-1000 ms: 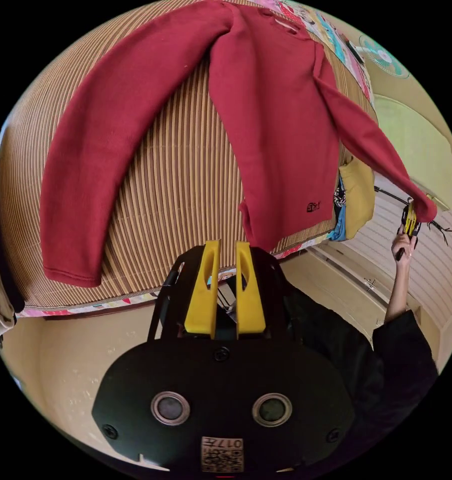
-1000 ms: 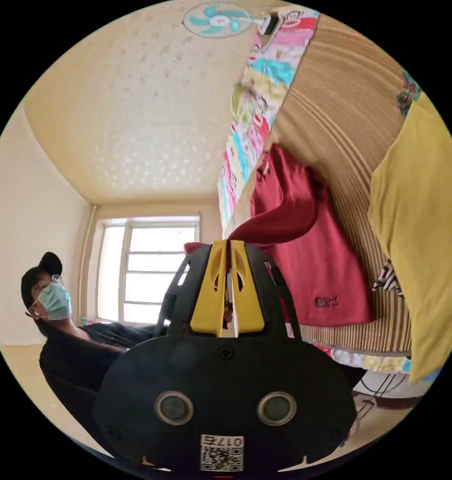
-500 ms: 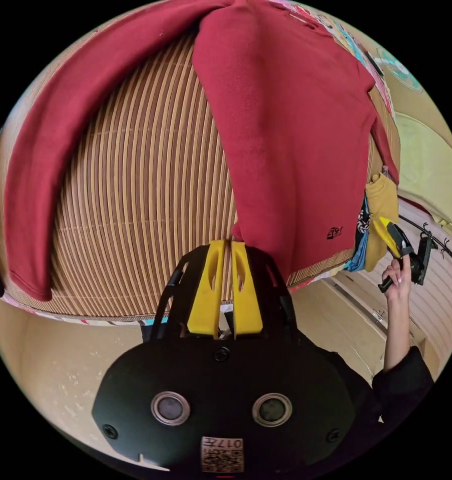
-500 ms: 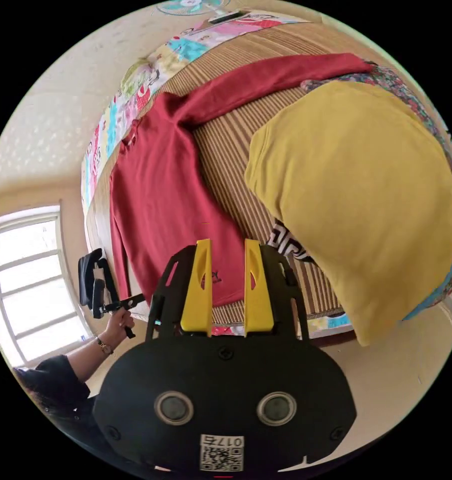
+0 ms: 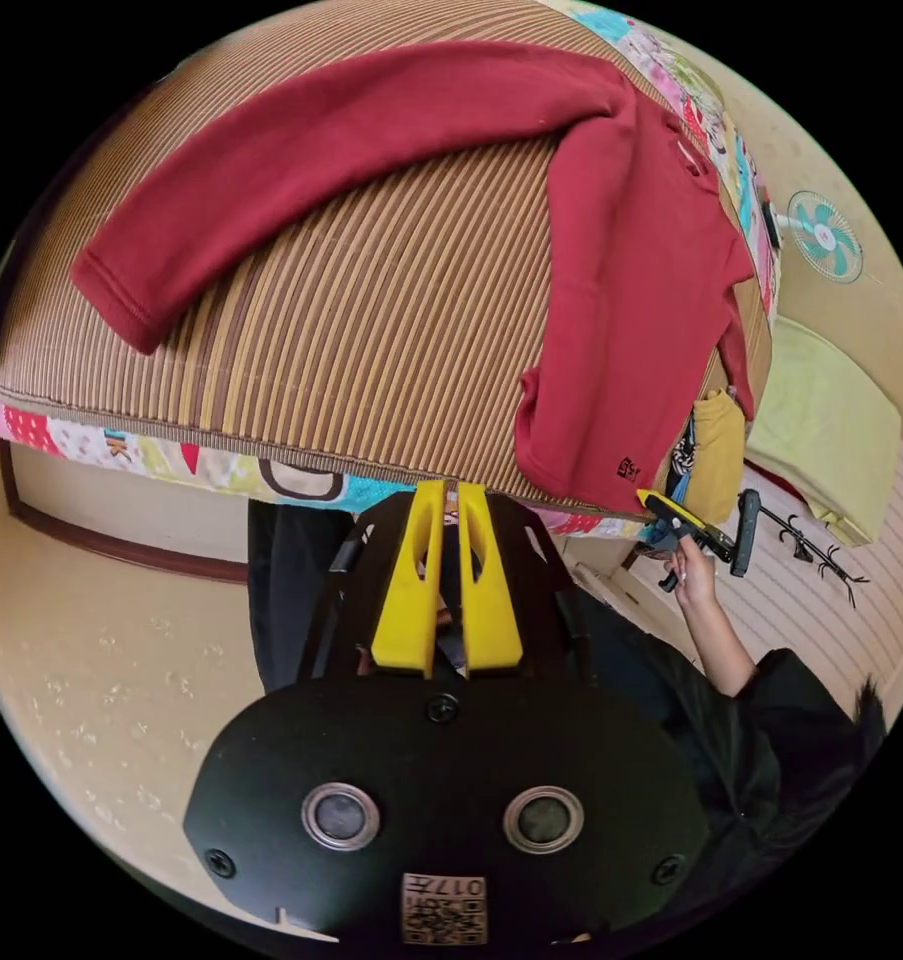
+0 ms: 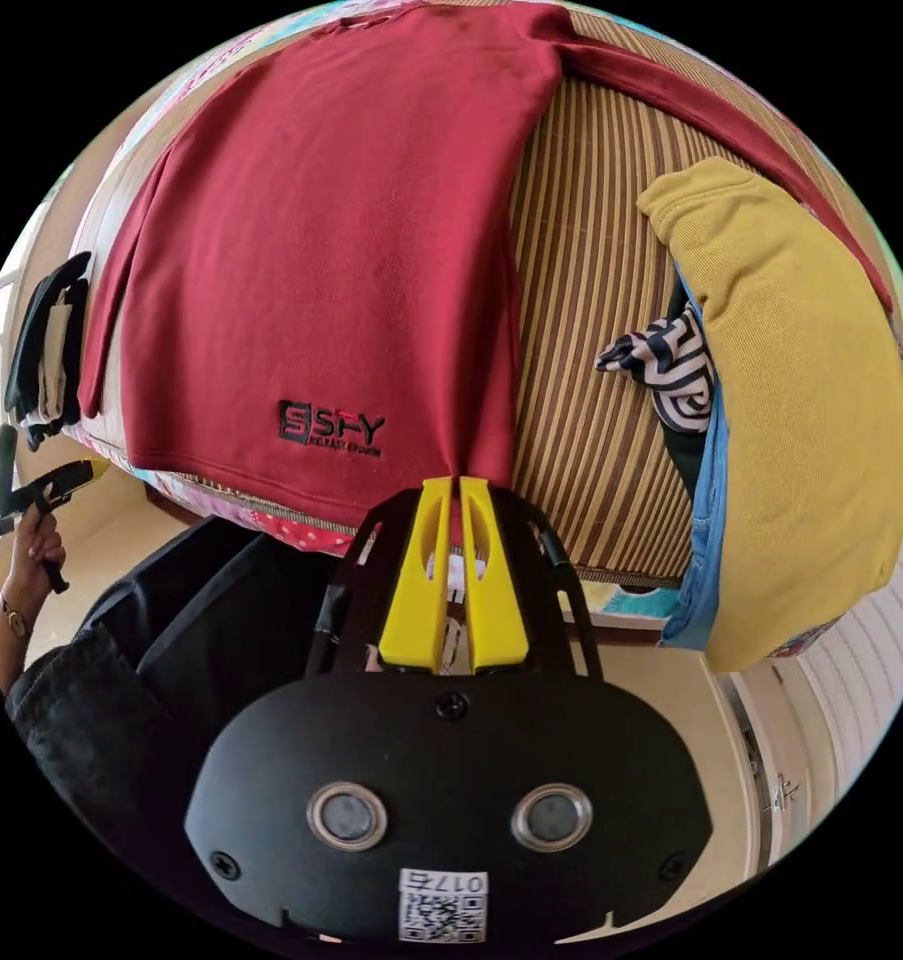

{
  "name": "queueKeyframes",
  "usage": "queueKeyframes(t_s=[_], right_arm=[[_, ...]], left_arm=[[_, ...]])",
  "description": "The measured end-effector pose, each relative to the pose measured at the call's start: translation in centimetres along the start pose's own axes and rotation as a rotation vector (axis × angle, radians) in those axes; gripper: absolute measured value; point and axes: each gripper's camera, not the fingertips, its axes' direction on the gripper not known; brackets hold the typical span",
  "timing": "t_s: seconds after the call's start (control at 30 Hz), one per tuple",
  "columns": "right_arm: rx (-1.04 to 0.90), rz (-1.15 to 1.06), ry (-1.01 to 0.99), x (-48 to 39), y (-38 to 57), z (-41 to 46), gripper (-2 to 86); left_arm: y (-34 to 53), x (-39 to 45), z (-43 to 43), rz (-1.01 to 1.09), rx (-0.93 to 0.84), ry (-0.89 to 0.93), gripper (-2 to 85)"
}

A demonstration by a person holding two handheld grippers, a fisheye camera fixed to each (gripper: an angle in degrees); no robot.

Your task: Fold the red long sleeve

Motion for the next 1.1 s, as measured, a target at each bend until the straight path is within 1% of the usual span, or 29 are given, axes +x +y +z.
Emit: queueKeyframes(t_s=[0.03,0.1,0.17,0.2,0.23,0.3,0.33,0.37,0.4,0.43,0.47,0.5,0.53,0.57,0.6,0.63,0.67,0.73,0.83,0.9,0.97,1.0,1.03,1.07,1.1], right_arm=[[-0.019,-0.002,0.020,0.1,-0.4,-0.3,1.7],[-0.029,-0.042,0.227,0.5,-1.7,-1.9,1.5],[0.007,-0.005,0.375,2.1,-2.0,-3.1,1.5],[0.013,0.078,0.386,4.1,-2.1,-3.5,1.5],[0.009,0.121,0.346,5.2,-2.2,-3.5,1.5],[-0.020,0.221,0.121,7.6,-2.7,-3.0,1.5],[-0.027,0.225,0.097,7.6,-2.9,-2.8,1.5],[-0.040,0.216,0.126,7.1,-3.3,-2.4,1.5],[-0.063,0.183,0.192,5.9,-3.9,-2.1,1.4],[-0.076,0.162,0.231,5.3,-4.1,-1.9,1.4],[-0.108,0.124,0.318,3.8,-4.6,-1.4,1.3],[-0.140,0.097,0.408,2.4,-5.1,-0.8,1.3],[-0.156,0.080,0.455,1.6,-5.2,-0.5,1.3],[-0.178,0.032,0.544,0.2,-5.3,0.3,1.4],[-0.181,0.013,0.603,-0.7,-5.1,0.8,1.4],[-0.175,0.016,0.619,-0.9,-5.0,1.0,1.4],[-0.155,0.039,0.628,-1.1,-4.8,1.1,1.3],[-0.127,0.087,0.594,-0.9,-4.3,0.8,1.3],[-0.098,0.143,0.431,-0.2,-3.0,-0.2,1.2],[-0.059,0.157,0.306,0.0,-0.9,-0.6,1.1],[-0.017,0.147,0.247,-0.5,1.1,-0.5,1.1],[-0.007,0.135,0.230,-1.0,2.4,-0.1,1.1],[-0.010,0.126,0.224,-1.4,3.0,0.3,1.1],[-0.026,0.108,0.216,-2.2,4.1,1.2,1.2],[-0.052,0.101,0.215,-3.0,5.0,2.2,1.2]], left_arm=[[-1.2,0.3,0.1,0.021,-0.003,0.006,4.6],[-3.0,1.1,0.4,0.056,-0.005,-0.009,5.3],[-4.8,2.7,1.0,0.131,0.004,-0.050,6.1],[-5.1,3.1,1.2,0.154,0.011,-0.054,6.3],[-5.5,4.1,1.7,0.210,0.020,-0.047,7.2],[-6.0,5.5,3.2,0.293,-0.018,-0.018,9.2],[-6.0,6.5,4.7,0.342,-0.068,0.007,10.7],[-5.6,7.3,6.4,0.382,-0.120,0.035,12.2],[-5.2,7.6,6.9,0.382,-0.121,0.028,12.6],[-4.3,8.1,7.1,0.369,-0.071,-0.031,13.4],[-3.6,8.3,7.2,0.350,-0.033,-0.094,13.1],[-3.3,8.2,7.2,0.343,-0.017,-0.112,13.0],[-2.7,8.1,7.2,0.340,0.006,-0.128,12.0],[-2.3,7.9,7.1,0.351,-0.007,-0.121,8.4],[-2.3,7.8,7.5,0.375,-0.052,-0.071,5.4],[-2.3,7.2,7.9,0.362,-0.113,-0.013,1.7],[-1.9,6.5,7.6,0.355,-0.111,-0.014,0.3],[-1.5,5.1,6.3,0.348,-0.110,0.021,-0.4],[-0.4,0.5,2.6,0.286,-0.087,0.197,-0.8],[1.2,-2.6,0.7,0.263,-0.101,0.089,-0.9],[4.8,-7.3,-1.0,0.240,-0.139,-0.091,-1.0],[5.8,-8.6,-1.2,0.216,-0.154,-0.109,-0.9],[7.6,-11.7,-1.5,0.131,-0.181,-0.112,-0.9],[9.2,-14.8,-2.0,0.015,-0.184,-0.075,-0.9],[9.9,-16.2,-2.3,-0.040,-0.170,-0.046,-0.8]])
